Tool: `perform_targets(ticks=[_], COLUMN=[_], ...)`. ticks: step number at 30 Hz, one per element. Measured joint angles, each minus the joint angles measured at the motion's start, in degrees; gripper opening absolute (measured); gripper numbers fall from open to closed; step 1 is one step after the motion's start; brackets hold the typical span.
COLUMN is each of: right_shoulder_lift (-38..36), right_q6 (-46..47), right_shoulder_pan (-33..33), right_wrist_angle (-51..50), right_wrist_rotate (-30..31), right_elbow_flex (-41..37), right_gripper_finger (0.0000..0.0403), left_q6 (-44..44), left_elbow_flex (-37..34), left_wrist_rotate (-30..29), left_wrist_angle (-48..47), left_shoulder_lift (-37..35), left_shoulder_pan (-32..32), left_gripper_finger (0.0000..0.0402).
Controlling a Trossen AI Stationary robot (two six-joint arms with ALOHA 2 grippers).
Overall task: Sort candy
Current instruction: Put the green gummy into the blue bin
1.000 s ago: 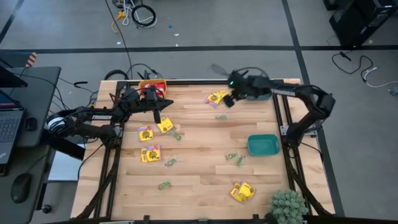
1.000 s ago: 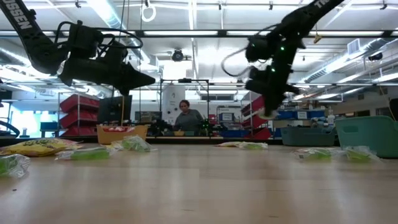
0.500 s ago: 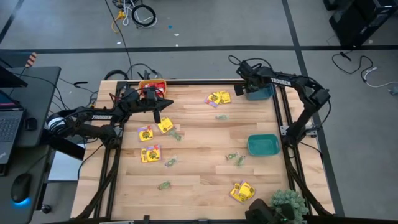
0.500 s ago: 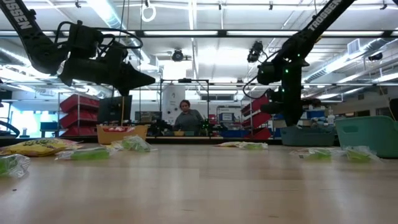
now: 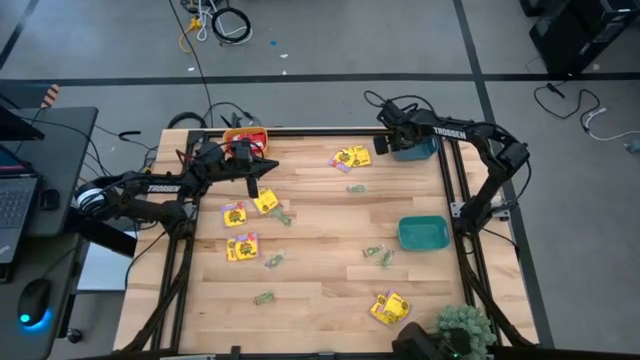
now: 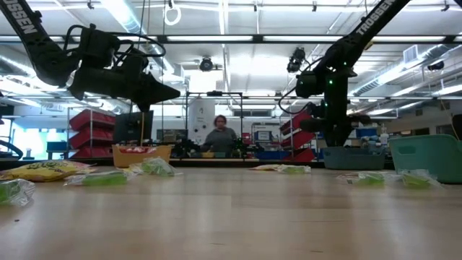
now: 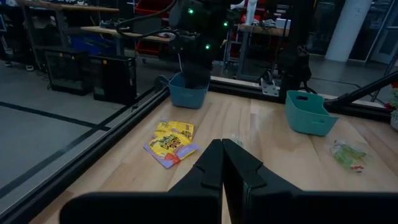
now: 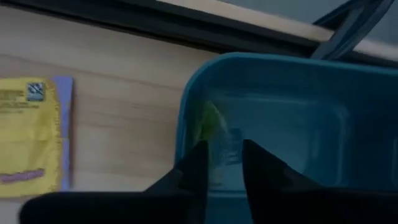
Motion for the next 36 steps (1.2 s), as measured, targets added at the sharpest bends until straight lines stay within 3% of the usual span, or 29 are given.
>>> perform_targets(ticks=[8, 13, 18, 26, 36], right_shoulder_lift=[-4.29, -8.49, -7.58, 1.35, 7.92], right_q6=[-9.04, -21.59, -26.21, -30.19, -34.75], right_shoulder_pan=[2.19, 8.24, 15.99, 23.79, 24.81], right_wrist_angle=[-1.72, -0.25, 6.71, 10.75, 9.95], right_wrist_rotate=[-1.33, -9.24, -18.60, -18.12, -16.74], right_elbow_flex=[0.00, 0.00, 0.02, 0.00, 0.02], right_gripper_finger=[0.0158, 0.0175, 0.0175, 0.0174, 0.0173], left_q6=[0.02, 0.02, 0.02, 0.02, 0.02], left_elbow_flex=[0.00, 0.00, 0.00, 0.00, 0.00], left_wrist_rotate=[0.00, 0.01, 0.02, 0.06, 0.07], left_wrist_angle=[-0.04, -0.04, -0.04, -0.09, -0.11], left_shoulder_lift=[0.00, 0.00, 0.00, 0.00, 0.00], left_shoulder_pan=[0.00, 0.00, 0.00, 0.00, 0.00], left_gripper_finger=[0.0006, 0.0006, 0.0006, 0.0006, 0.0006])
